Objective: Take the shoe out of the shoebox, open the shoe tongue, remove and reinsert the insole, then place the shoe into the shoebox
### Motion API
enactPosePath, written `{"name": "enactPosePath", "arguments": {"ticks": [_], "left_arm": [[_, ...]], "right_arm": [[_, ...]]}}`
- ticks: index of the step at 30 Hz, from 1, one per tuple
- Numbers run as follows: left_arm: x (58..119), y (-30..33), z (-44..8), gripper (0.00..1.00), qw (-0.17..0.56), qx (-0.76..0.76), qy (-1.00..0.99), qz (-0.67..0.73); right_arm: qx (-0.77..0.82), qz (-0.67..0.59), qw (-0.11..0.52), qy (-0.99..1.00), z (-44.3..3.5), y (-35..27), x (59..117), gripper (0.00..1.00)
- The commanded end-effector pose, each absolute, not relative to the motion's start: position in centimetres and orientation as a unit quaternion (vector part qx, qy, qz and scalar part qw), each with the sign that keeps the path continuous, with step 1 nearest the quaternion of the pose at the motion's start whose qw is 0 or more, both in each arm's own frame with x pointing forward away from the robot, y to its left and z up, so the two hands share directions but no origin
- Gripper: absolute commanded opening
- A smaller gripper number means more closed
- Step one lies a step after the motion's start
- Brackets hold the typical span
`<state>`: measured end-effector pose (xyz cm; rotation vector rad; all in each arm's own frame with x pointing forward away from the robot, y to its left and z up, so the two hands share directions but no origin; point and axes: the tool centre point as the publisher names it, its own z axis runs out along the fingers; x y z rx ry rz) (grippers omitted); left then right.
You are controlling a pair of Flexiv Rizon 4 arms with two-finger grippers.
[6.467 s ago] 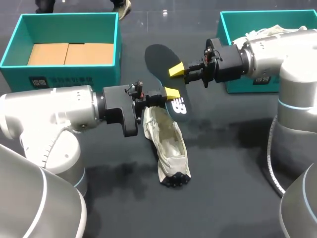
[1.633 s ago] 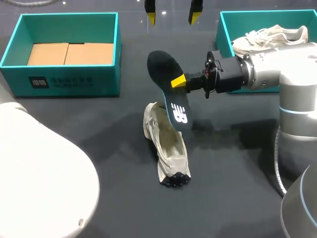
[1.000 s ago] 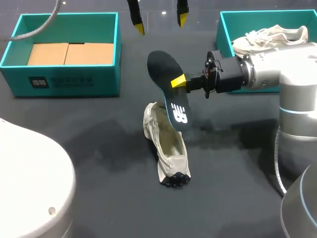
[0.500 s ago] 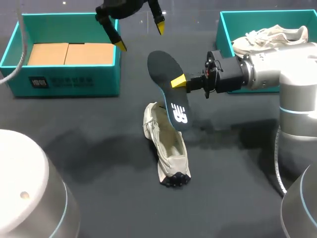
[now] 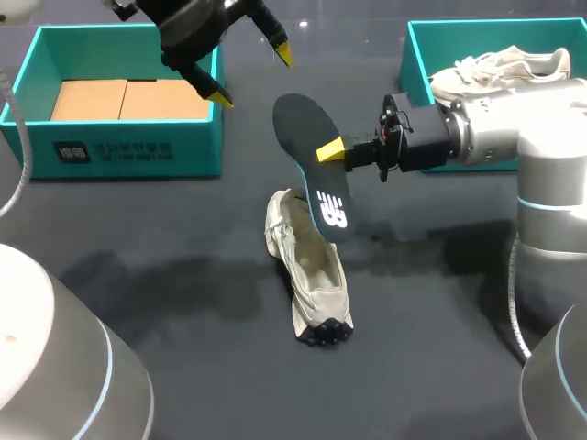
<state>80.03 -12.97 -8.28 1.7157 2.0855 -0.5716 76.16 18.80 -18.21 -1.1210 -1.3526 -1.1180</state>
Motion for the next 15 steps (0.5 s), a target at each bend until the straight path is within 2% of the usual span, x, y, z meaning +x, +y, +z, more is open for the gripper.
{"name": "enactPosePath", "arguments": {"ticks": [1, 8, 15], "left_arm": [[79.3, -12.0, -10.5, 1.0, 0.287, 0.592, 0.708, -0.256], [78.4, -10.8, -12.3, 1.0, 0.335, 0.599, 0.663, -0.298], [78.2, -10.5, -12.7, 1.0, 0.341, 0.604, 0.647, -0.316]], "right_arm": [[-0.465, -0.463, 0.505, -0.561, -18.2, 18.9, 76.1, 0.0], [-0.465, -0.463, 0.505, -0.561, -18.2, 18.9, 76.1, 0.0], [-0.465, -0.463, 0.505, -0.561, -18.2, 18.9, 76.1, 0.0]]}}
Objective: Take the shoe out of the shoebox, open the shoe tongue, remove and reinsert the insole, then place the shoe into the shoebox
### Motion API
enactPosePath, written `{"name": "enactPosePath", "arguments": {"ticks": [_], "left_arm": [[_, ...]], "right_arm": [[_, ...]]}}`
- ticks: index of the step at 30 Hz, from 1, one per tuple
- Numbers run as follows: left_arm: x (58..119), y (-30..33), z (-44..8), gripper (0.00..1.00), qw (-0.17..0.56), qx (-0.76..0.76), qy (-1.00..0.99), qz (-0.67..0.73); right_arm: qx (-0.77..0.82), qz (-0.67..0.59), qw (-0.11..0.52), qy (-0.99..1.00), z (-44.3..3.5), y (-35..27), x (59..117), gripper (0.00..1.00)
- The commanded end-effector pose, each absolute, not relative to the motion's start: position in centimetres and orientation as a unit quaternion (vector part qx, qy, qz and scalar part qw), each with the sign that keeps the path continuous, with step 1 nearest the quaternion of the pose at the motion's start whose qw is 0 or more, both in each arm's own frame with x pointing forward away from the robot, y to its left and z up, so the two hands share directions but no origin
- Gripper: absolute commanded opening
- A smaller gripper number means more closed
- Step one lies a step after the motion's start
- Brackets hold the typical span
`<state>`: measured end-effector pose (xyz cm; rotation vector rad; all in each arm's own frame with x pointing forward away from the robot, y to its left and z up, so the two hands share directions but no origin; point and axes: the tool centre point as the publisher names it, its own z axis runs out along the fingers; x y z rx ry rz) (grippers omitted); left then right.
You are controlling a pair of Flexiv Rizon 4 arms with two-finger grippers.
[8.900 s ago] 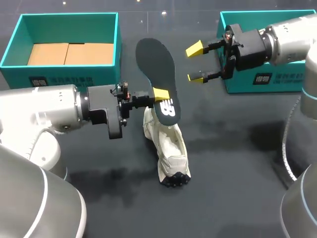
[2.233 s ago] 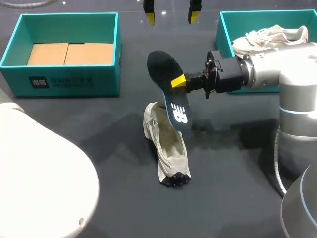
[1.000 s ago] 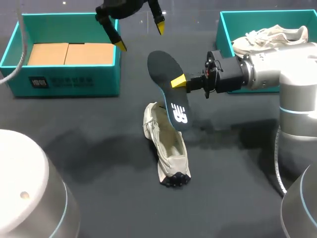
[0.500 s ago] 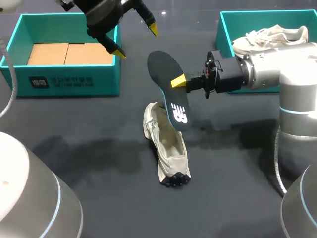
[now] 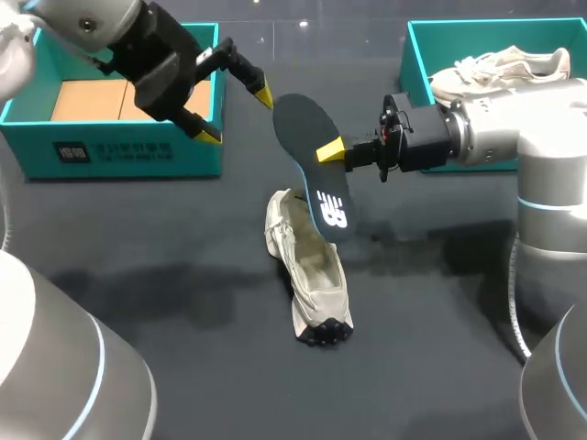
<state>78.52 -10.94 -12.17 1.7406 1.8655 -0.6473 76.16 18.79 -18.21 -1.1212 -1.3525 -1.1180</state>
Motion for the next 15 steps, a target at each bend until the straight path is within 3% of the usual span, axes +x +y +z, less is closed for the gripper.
{"name": "enactPosePath", "arguments": {"ticks": [1, 7, 15], "left_arm": [[78.2, -10.5, -12.7, 1.0, 0.341, 0.604, 0.647, -0.316], [78.0, -10.7, -13.3, 1.0, 0.337, 0.606, 0.645, -0.322], [77.7, -12.2, -16.8, 1.0, 0.436, 0.558, 0.617, -0.344]], "right_arm": [[-0.465, -0.463, 0.505, -0.561, -18.2, 18.9, 76.1, 0.0], [-0.465, -0.463, 0.505, -0.561, -18.2, 18.9, 76.1, 0.0], [-0.465, -0.463, 0.505, -0.561, -18.2, 18.9, 76.1, 0.0]]}}
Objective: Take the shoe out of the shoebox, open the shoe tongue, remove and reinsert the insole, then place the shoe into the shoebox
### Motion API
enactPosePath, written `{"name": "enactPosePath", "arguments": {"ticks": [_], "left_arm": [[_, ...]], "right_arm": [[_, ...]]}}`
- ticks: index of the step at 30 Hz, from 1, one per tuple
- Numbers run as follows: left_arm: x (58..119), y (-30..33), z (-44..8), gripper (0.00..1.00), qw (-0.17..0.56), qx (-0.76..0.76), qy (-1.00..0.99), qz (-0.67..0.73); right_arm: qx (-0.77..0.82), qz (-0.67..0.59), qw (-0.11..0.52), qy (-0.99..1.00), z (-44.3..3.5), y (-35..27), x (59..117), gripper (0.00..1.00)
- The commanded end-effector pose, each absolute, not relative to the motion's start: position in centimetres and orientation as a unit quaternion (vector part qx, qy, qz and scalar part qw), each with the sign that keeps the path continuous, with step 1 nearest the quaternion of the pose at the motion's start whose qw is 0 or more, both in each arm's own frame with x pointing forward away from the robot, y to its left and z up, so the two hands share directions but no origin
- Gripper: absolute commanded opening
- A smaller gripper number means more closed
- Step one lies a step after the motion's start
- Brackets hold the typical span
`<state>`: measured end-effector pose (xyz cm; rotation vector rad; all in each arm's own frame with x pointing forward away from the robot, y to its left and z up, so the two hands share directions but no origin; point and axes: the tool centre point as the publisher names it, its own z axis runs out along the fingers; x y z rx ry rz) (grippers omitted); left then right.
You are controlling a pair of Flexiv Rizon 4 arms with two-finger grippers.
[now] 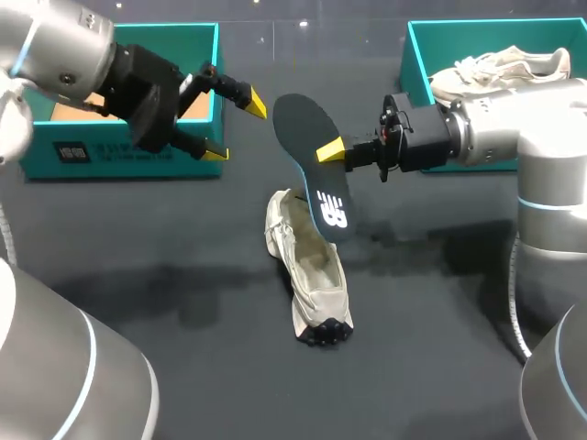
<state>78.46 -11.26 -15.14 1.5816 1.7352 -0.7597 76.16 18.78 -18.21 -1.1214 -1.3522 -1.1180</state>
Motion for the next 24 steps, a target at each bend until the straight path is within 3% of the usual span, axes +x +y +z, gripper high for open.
{"name": "enactPosePath", "arguments": {"ticks": [1, 13, 24], "left_arm": [[77.6, -12.3, -17.0, 1.0, 0.446, 0.55, 0.619, -0.338], [77.6, -12.8, -17.4, 1.0, 0.439, 0.554, 0.613, -0.352], [78.4, -14.7, -19.6, 1.0, 0.489, 0.465, 0.618, -0.404]], "right_arm": [[-0.465, -0.463, 0.505, -0.561, -18.2, 18.9, 76.1, 0.0], [-0.465, -0.463, 0.505, -0.561, -18.2, 18.9, 76.1, 0.0], [-0.465, -0.463, 0.505, -0.561, -18.2, 18.9, 76.1, 0.0]]}}
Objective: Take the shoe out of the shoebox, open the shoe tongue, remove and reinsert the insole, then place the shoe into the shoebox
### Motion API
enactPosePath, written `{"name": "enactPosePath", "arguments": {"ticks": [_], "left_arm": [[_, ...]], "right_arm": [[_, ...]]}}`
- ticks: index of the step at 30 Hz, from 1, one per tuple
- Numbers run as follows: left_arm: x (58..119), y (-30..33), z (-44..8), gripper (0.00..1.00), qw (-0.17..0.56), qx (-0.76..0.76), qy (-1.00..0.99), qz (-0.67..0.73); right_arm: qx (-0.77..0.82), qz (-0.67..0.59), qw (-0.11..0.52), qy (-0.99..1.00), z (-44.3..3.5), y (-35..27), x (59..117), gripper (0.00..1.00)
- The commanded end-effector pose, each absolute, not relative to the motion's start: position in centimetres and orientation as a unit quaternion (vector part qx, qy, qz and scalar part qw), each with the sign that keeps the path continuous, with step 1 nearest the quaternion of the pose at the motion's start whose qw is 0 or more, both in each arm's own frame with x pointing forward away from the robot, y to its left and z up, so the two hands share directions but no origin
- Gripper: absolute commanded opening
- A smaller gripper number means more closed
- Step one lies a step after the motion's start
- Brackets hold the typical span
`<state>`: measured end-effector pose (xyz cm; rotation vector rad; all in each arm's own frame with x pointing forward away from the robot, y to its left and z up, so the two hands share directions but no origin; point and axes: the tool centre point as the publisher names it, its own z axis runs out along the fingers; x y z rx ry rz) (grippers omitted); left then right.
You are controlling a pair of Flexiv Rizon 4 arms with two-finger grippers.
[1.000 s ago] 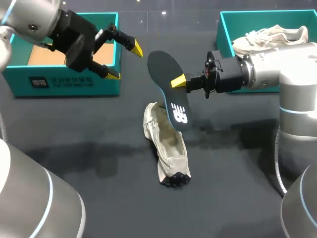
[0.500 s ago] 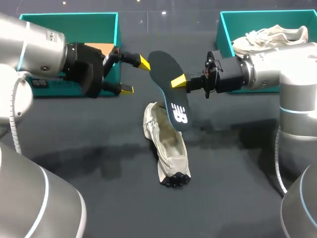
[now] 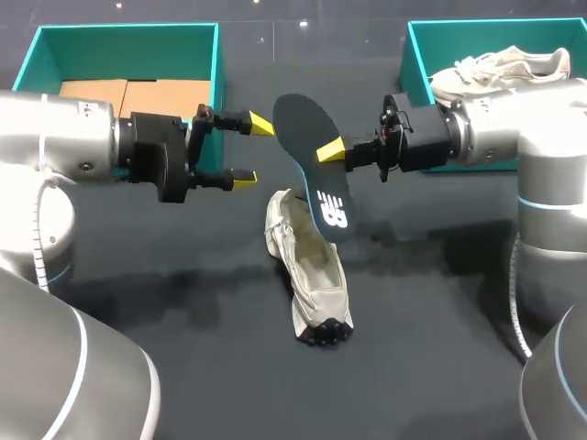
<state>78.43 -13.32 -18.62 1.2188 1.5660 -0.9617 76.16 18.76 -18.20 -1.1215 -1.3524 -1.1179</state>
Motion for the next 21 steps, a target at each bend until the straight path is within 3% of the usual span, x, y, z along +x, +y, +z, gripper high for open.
{"name": "enactPosePath", "arguments": {"ticks": [1, 14, 21], "left_arm": [[78.5, -15.0, -19.6, 1.0, 0.49, 0.458, 0.619, -0.409], [79.1, -17.6, -19.3, 0.96, 0.505, 0.427, 0.629, -0.409], [79.5, -17.8, -19.1, 0.81, 0.506, 0.424, 0.628, -0.412]], "right_arm": [[-0.465, -0.463, 0.505, -0.561, -18.2, 18.9, 76.1, 0.0], [-0.465, -0.463, 0.505, -0.561, -18.2, 18.9, 76.1, 0.0], [-0.481, -0.479, 0.491, -0.546, -18.7, 19.8, 75.9, 0.0]]}}
